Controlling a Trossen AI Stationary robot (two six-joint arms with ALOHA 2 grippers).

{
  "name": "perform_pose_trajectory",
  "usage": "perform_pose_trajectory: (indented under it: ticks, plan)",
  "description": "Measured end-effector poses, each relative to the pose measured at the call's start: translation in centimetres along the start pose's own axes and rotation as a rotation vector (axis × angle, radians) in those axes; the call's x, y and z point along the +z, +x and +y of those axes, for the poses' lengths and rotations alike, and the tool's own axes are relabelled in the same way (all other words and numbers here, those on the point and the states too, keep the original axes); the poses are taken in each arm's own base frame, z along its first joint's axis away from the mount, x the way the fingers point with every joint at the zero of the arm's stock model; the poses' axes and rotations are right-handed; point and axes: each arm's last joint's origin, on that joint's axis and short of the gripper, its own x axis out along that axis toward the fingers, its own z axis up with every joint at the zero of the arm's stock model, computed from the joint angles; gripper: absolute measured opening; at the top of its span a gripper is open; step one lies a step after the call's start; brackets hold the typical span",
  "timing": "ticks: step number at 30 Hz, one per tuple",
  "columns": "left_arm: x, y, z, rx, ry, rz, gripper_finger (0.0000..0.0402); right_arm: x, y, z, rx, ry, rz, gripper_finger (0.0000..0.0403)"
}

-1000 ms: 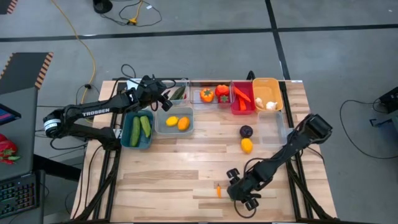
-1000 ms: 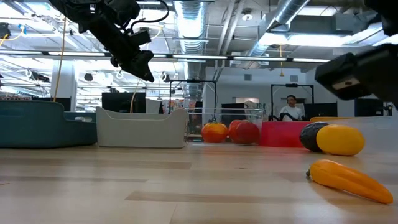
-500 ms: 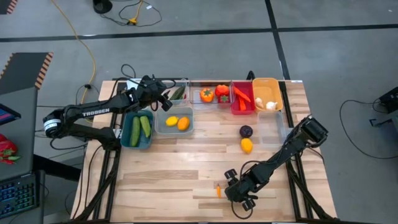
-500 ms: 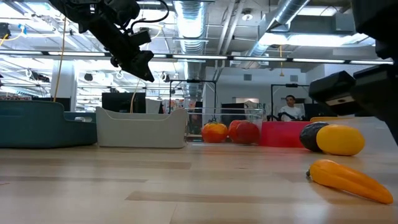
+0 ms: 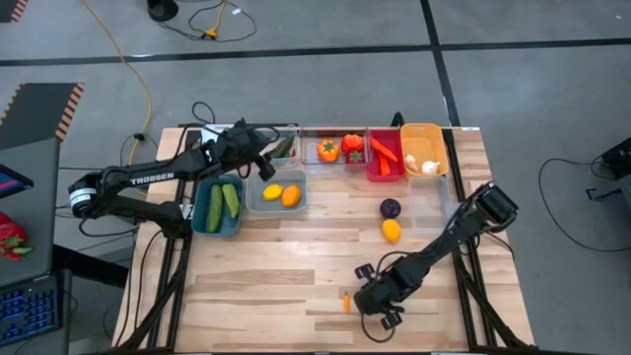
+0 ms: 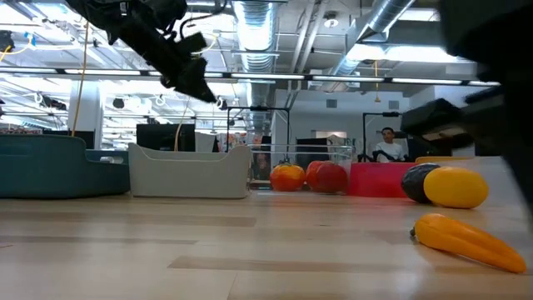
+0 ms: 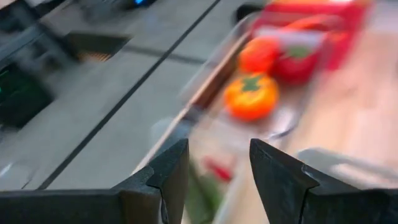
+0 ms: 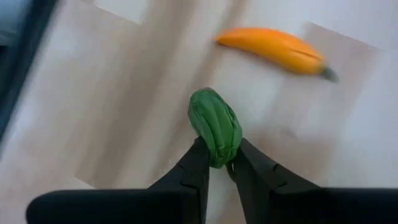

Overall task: Sort produce into baskets
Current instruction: Put the green chili pepper into the top left transparent bin

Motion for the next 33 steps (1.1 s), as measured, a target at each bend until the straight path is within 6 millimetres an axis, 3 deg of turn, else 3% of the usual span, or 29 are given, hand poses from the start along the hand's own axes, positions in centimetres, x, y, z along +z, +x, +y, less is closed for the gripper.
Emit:
perform_pose_trajectory:
  ticks: [11, 23, 33]
  plan:
    - [2.2, -1.8, -5.0, -0.33, 0.14, -0.253, 0.0158, 4.0, -4.2, -5.6, -0.22, -0.028, 0.029, 0.0089]
    - [2.0, -5.4, -11.1, -0.564, 0.232, -0.303, 0.0158, 5.6, -6.8, -13.0, -0.437, 0.153, -0.08, 0.0089]
    - [1.0, -7.2, -13.5, -0.585, 0.245, -0.237, 0.0158, 7.6, -8.0, -15.9, -0.488, 0.216, -0.346, 0.0089]
